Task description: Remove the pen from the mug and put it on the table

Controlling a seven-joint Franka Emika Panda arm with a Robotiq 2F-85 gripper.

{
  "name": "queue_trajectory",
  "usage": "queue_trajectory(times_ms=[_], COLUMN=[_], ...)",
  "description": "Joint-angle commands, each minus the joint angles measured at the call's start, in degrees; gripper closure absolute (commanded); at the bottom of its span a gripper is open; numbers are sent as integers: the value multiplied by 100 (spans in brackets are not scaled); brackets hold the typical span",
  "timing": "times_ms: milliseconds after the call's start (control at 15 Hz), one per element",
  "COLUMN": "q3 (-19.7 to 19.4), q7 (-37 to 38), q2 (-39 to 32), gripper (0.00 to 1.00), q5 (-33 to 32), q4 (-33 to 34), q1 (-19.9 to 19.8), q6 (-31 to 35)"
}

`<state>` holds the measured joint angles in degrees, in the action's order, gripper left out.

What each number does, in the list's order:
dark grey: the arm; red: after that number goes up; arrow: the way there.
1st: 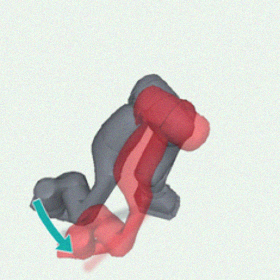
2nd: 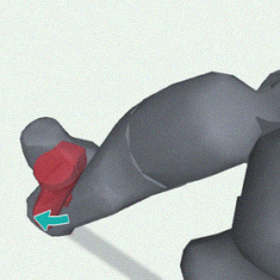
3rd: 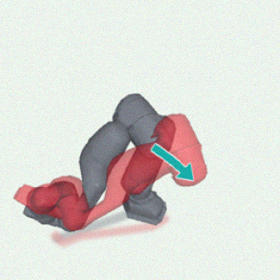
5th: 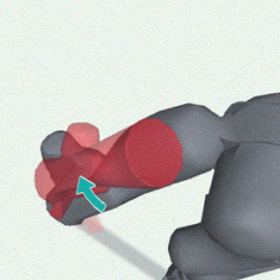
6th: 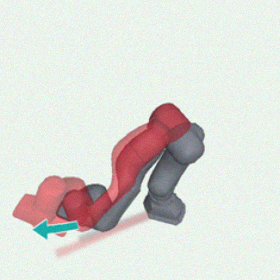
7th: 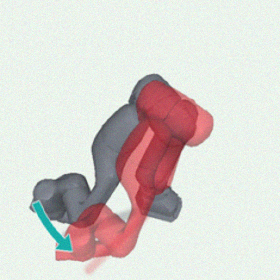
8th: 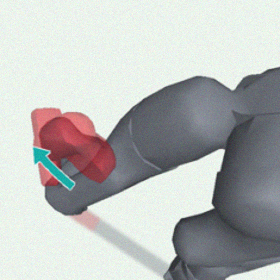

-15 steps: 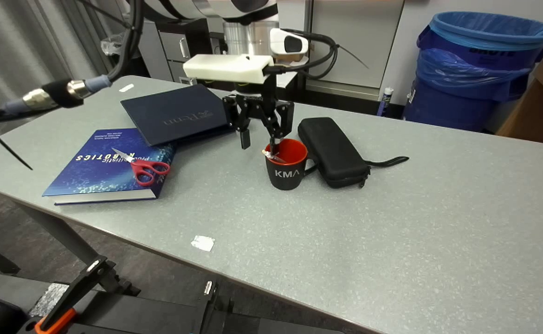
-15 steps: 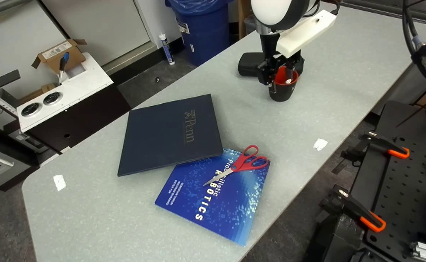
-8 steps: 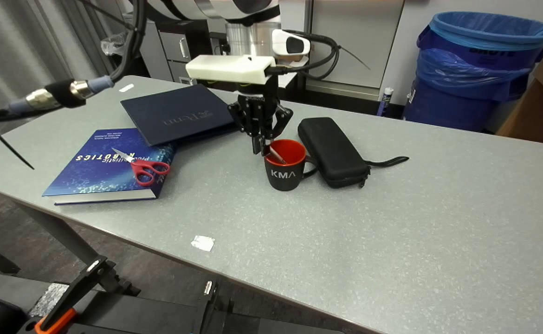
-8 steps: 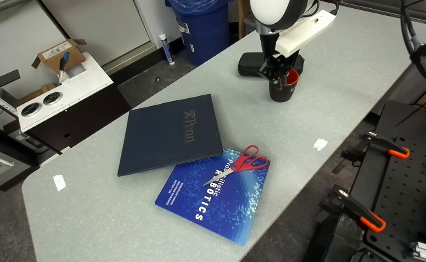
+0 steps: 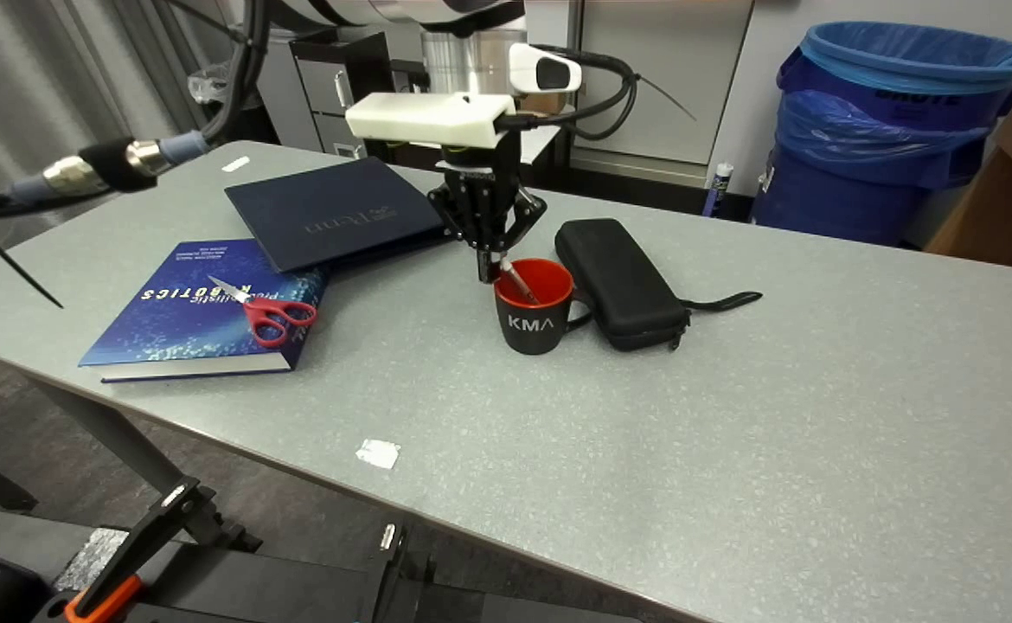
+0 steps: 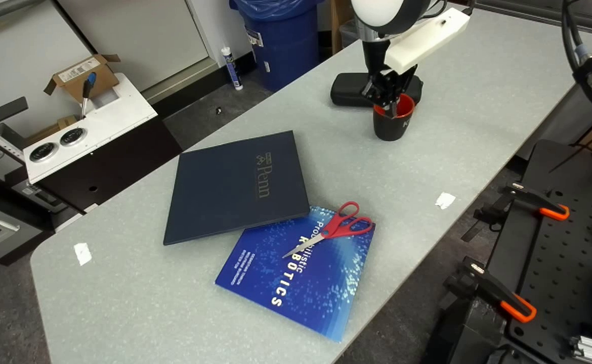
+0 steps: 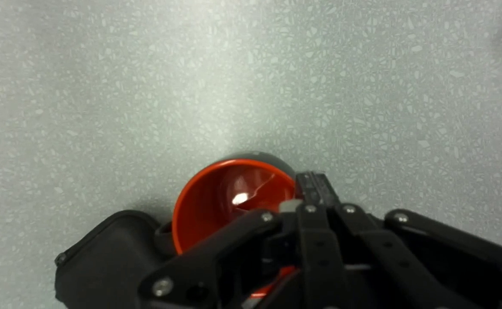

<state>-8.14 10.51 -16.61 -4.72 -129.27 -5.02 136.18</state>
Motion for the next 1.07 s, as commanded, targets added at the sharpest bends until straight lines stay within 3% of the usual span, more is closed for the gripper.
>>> queue_trajectory(times_ms=[0, 267, 533, 733, 1000], q3=[-94, 22, 588, 1038, 1107], q7=[292, 717, 1279, 1395, 1146], q2=[861, 2063, 2868, 2481, 1299], gripper=[100, 100, 100, 100, 100], q5=[-355, -1189, -1986, -1879, -1661], q4=[-657, -1475, -1869, -1587, -1022], q1=[146, 268, 236, 258, 265], q6=[288, 731, 877, 915, 1243])
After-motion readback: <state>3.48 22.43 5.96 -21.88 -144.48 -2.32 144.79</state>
